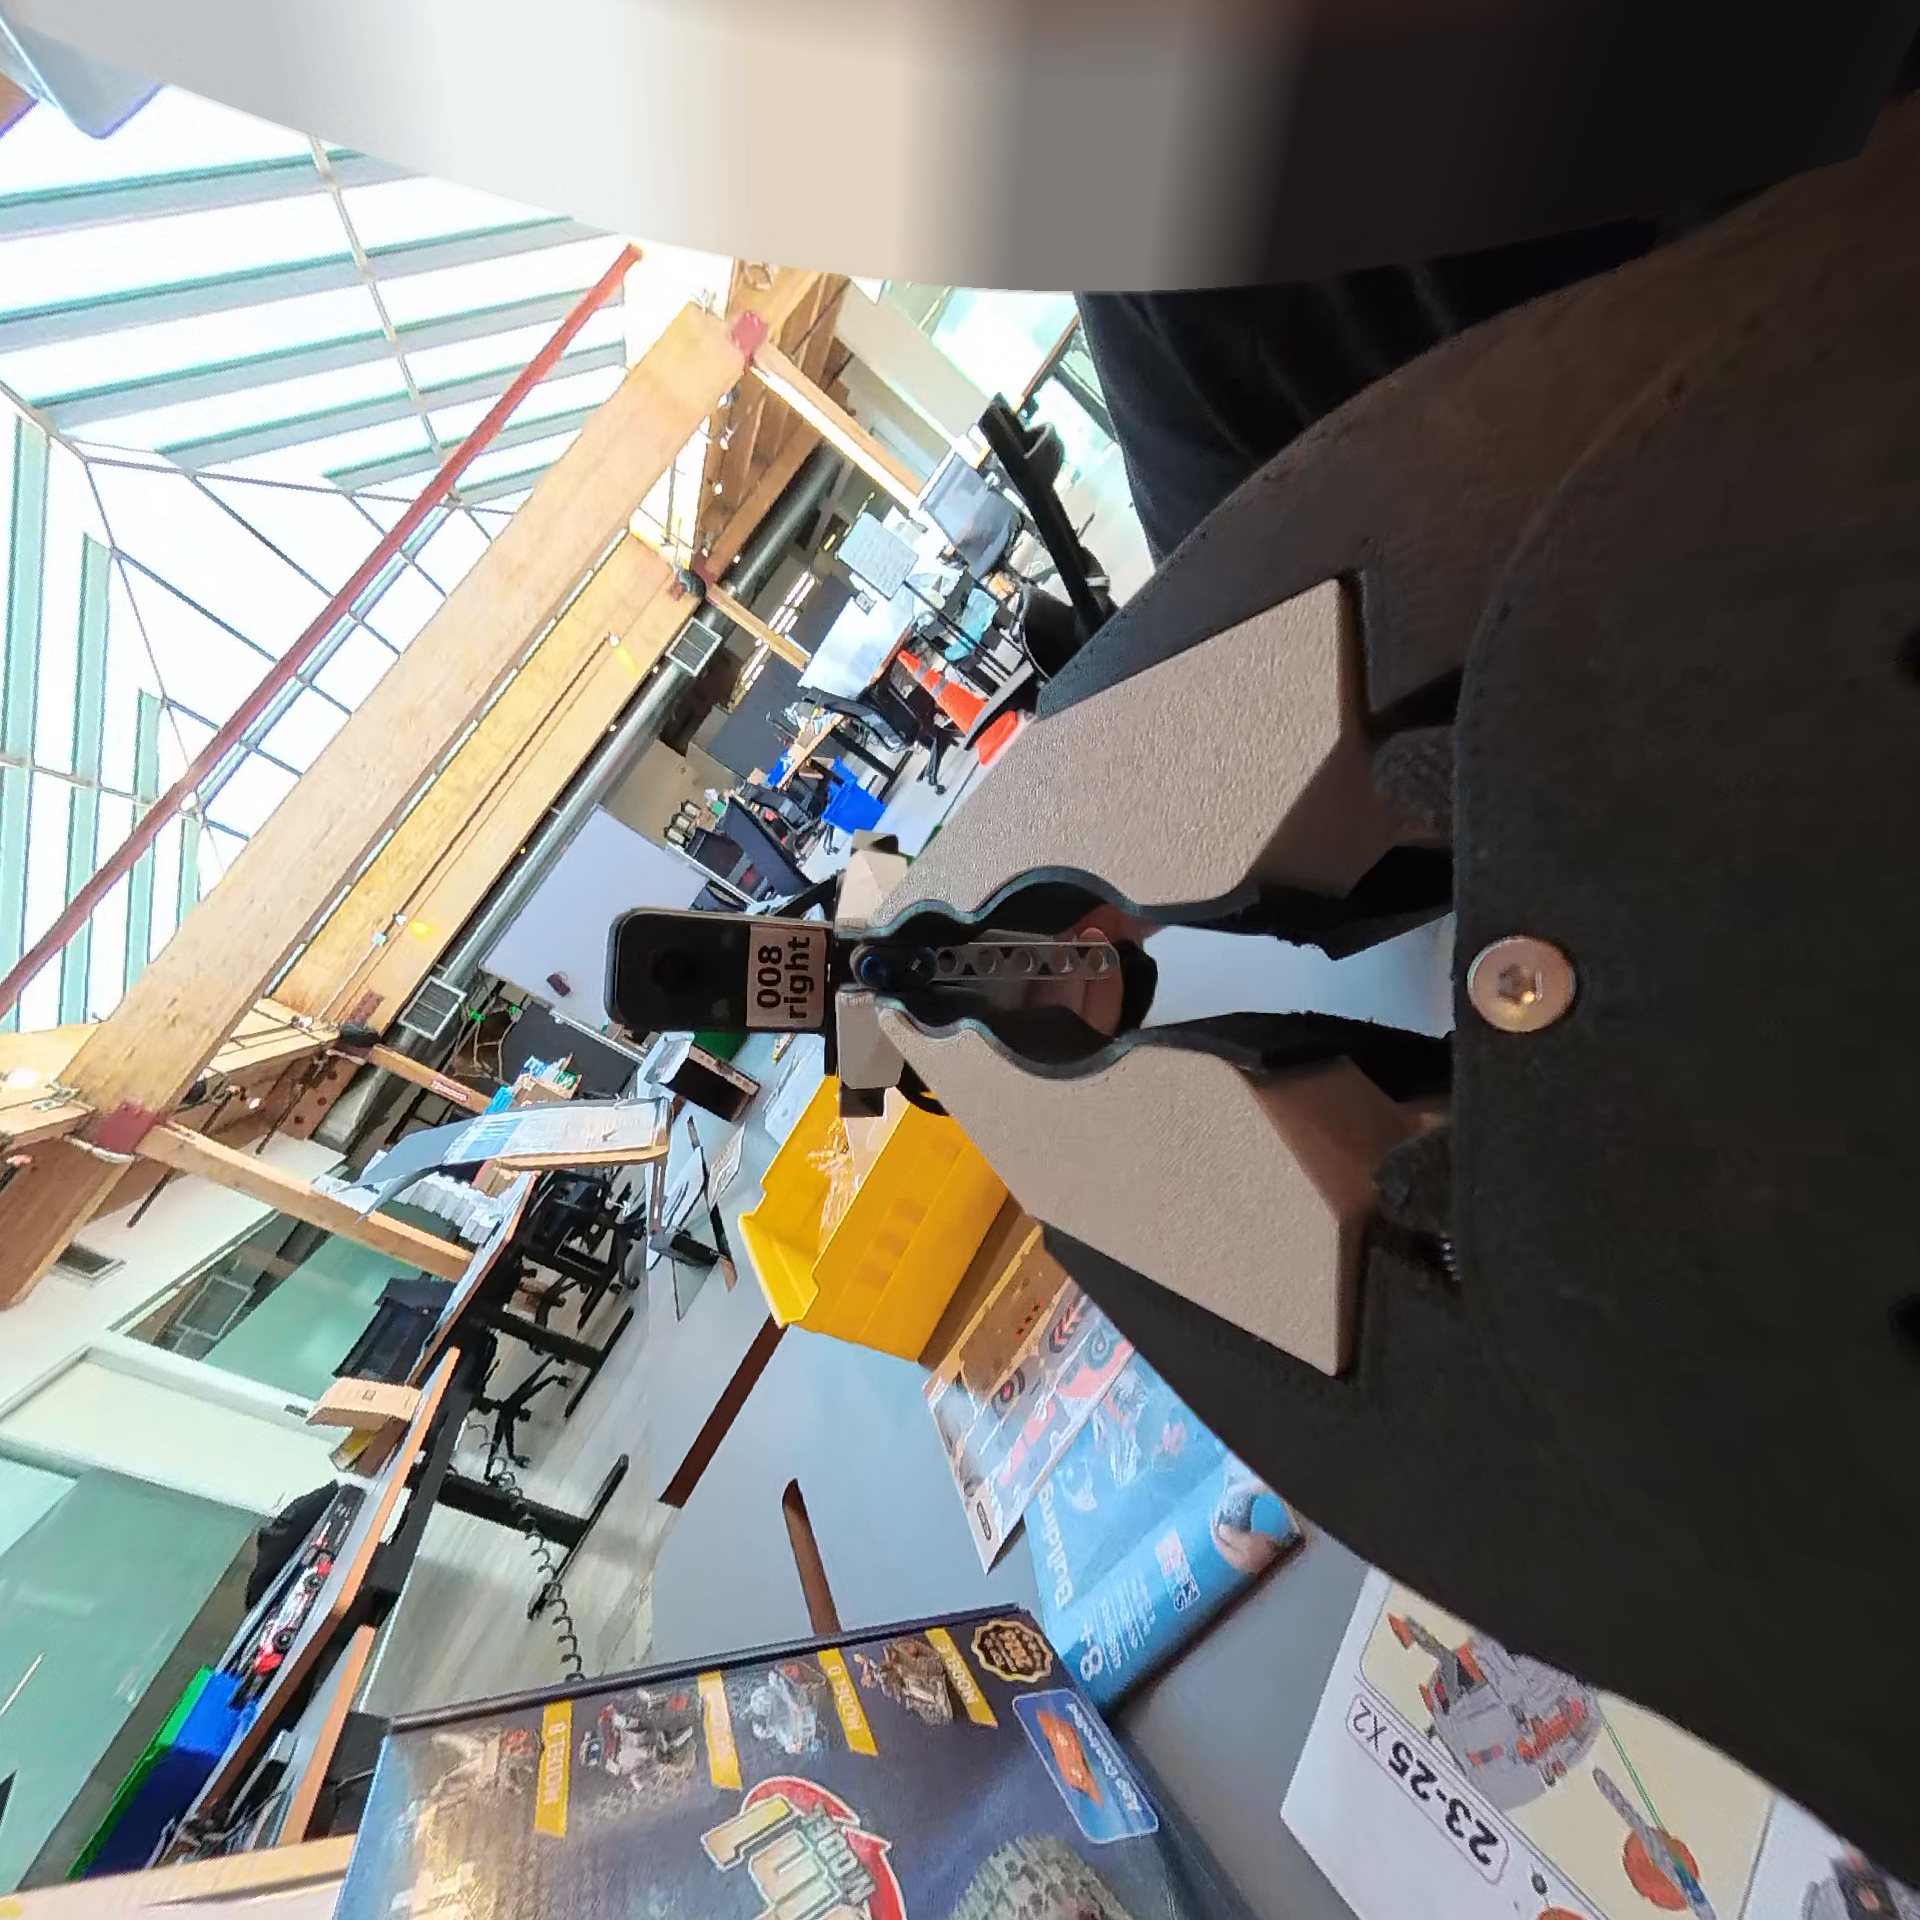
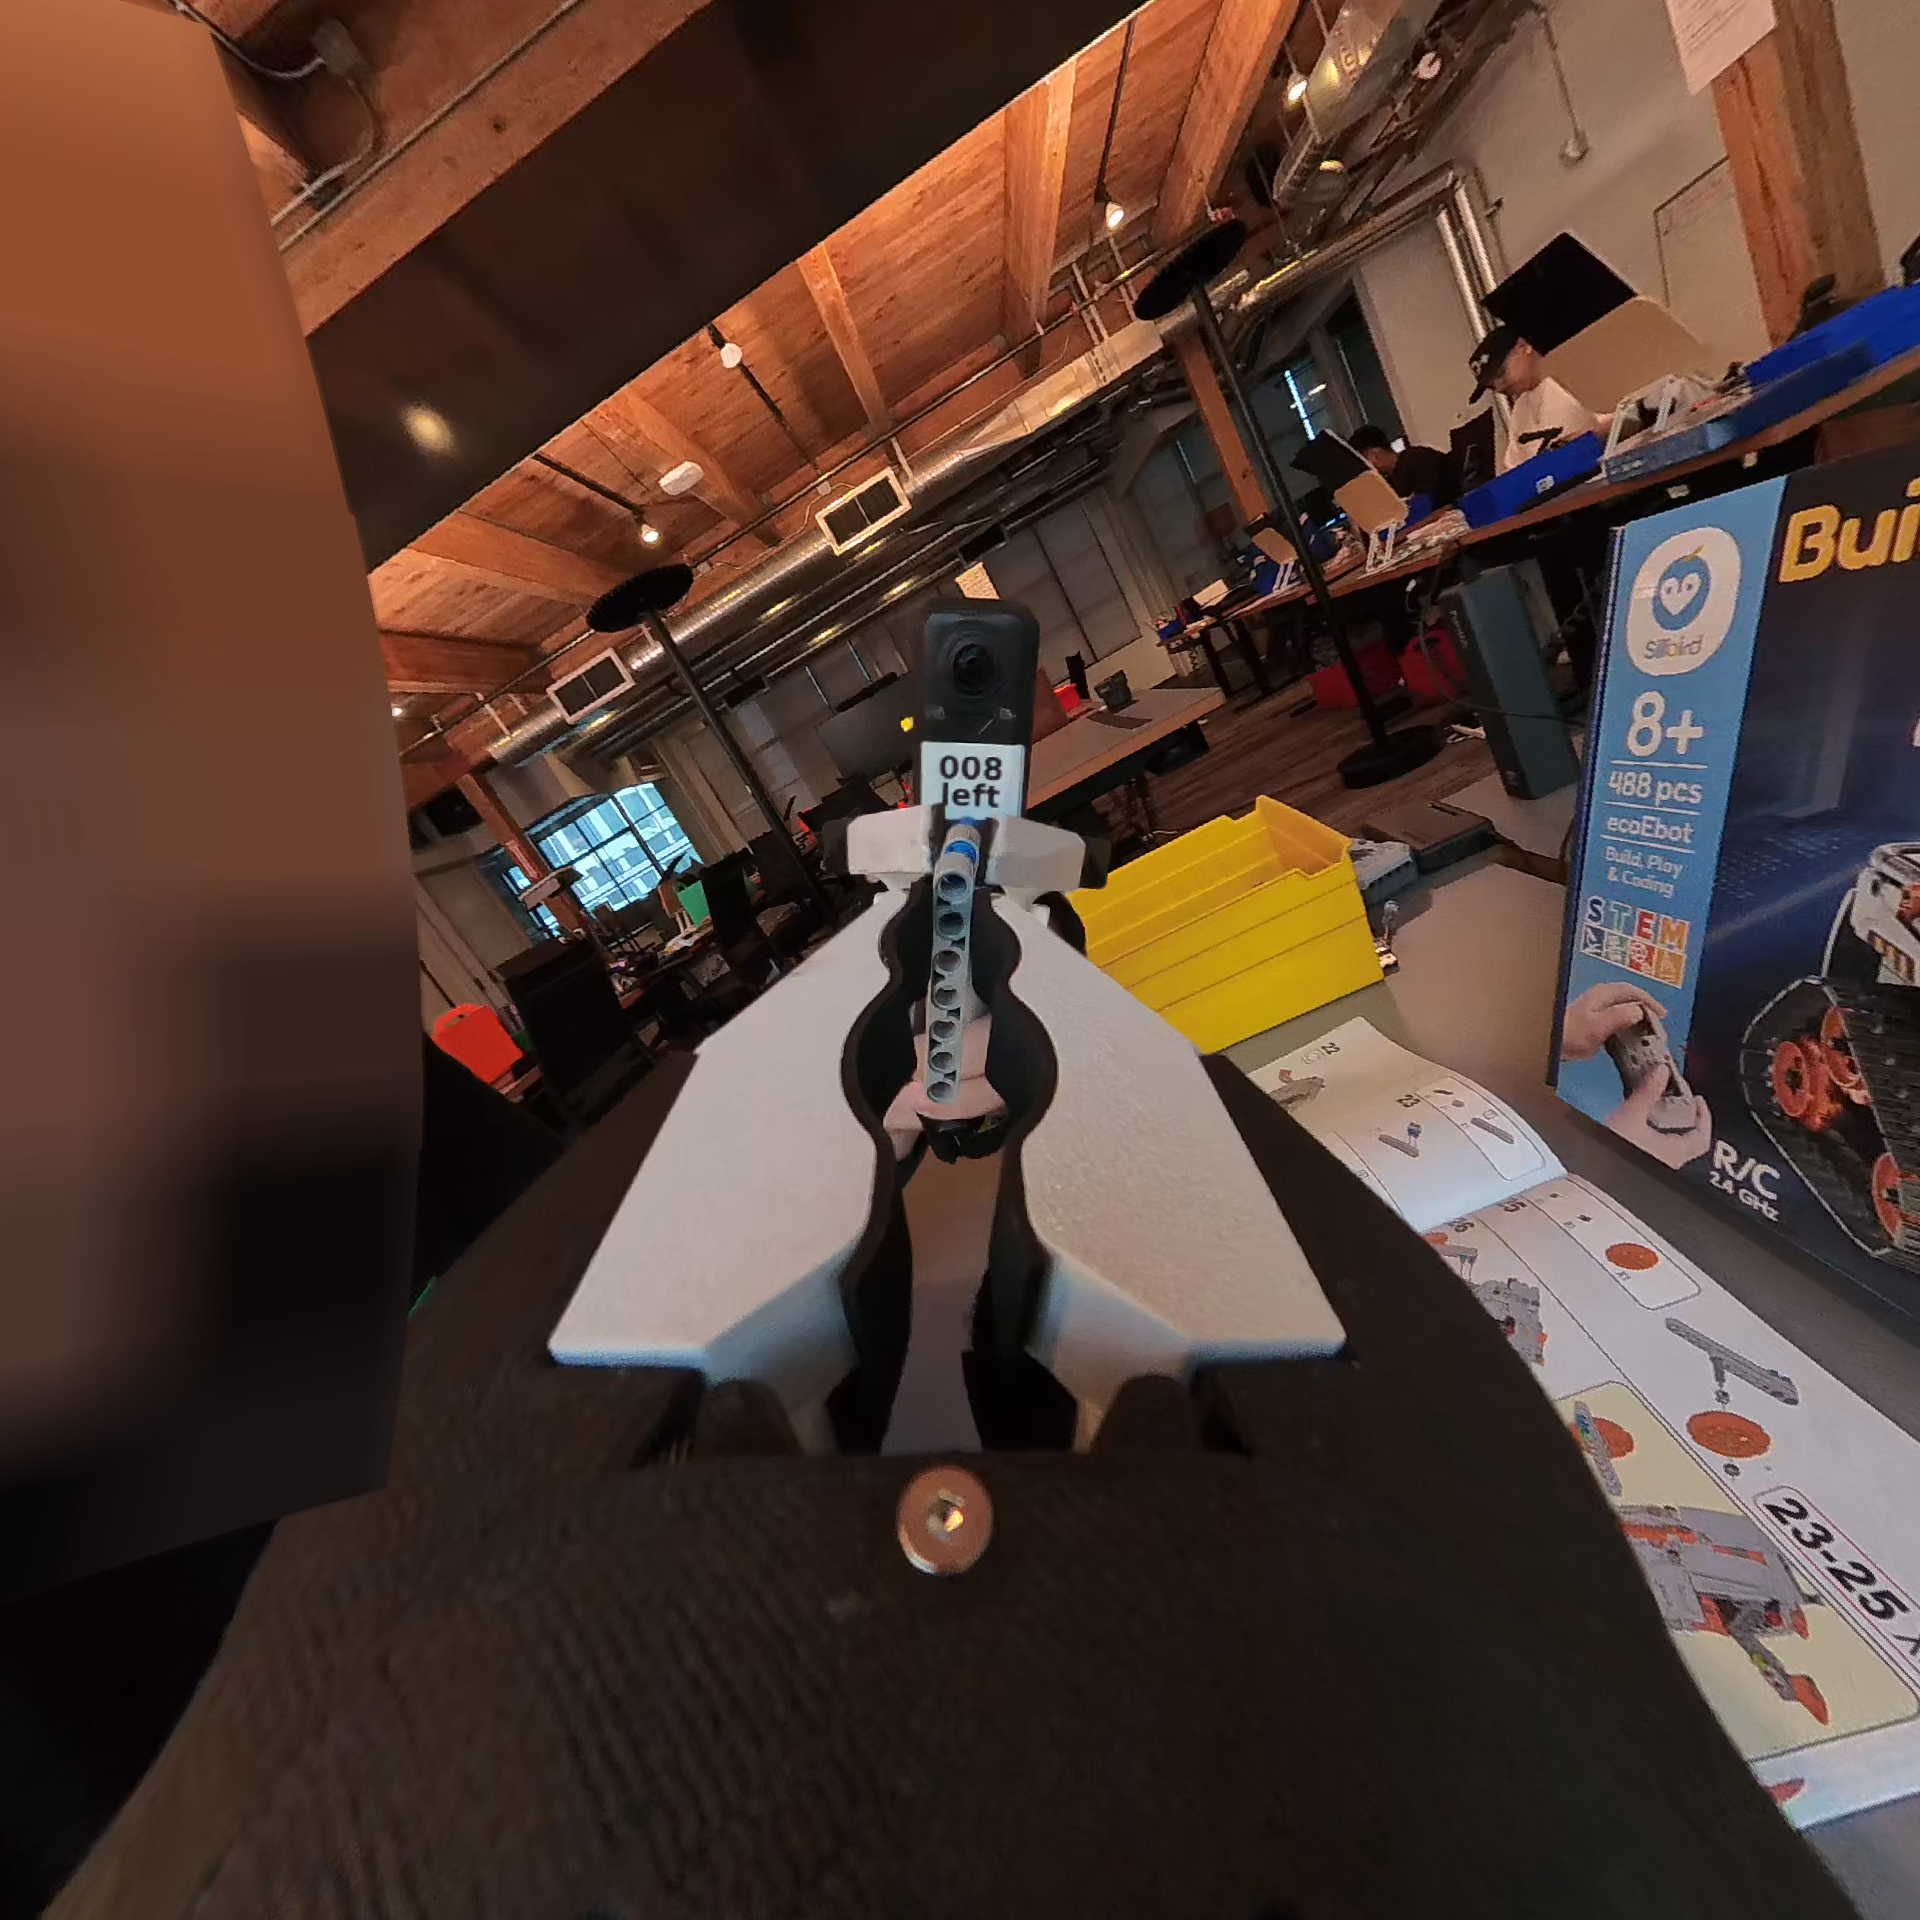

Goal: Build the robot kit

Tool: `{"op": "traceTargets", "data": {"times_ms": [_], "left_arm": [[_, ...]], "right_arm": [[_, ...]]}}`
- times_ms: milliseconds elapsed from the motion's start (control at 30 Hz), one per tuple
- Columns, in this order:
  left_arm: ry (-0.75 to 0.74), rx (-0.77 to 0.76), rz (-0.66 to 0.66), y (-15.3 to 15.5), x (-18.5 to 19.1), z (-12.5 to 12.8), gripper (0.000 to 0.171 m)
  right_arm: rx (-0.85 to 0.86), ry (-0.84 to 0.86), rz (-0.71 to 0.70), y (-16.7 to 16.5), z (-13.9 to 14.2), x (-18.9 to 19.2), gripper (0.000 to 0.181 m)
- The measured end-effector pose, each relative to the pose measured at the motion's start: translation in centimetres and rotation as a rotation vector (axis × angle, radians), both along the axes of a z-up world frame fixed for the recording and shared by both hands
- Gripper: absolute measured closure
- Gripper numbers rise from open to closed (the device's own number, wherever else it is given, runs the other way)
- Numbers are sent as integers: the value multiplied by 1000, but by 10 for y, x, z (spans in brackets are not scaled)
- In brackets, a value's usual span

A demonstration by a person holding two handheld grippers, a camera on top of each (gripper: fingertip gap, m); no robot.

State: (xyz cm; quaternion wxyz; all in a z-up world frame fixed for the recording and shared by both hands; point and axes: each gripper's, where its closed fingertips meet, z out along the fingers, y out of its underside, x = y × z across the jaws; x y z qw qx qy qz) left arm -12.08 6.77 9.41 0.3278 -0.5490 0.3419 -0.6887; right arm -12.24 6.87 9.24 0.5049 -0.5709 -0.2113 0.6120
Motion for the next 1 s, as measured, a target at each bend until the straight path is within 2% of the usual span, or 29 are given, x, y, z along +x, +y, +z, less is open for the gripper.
{"op": "traceTargets", "data": {"times_ms": [267,633,867,1000], "left_arm": [[-4,5,-37,-4,-1,0,166],[122,95,-50,-9,-2,-16,166],[135,97,-141,-22,-6,-17,166],[164,104,-161,-24,-7,-22,166]], "right_arm": [[5,15,53,-4,0,-2,177],[53,-206,32,-8,-17,-5,177],[89,-218,127,-22,-18,-10,177],[99,-277,137,-24,-23,-11,177]]}}
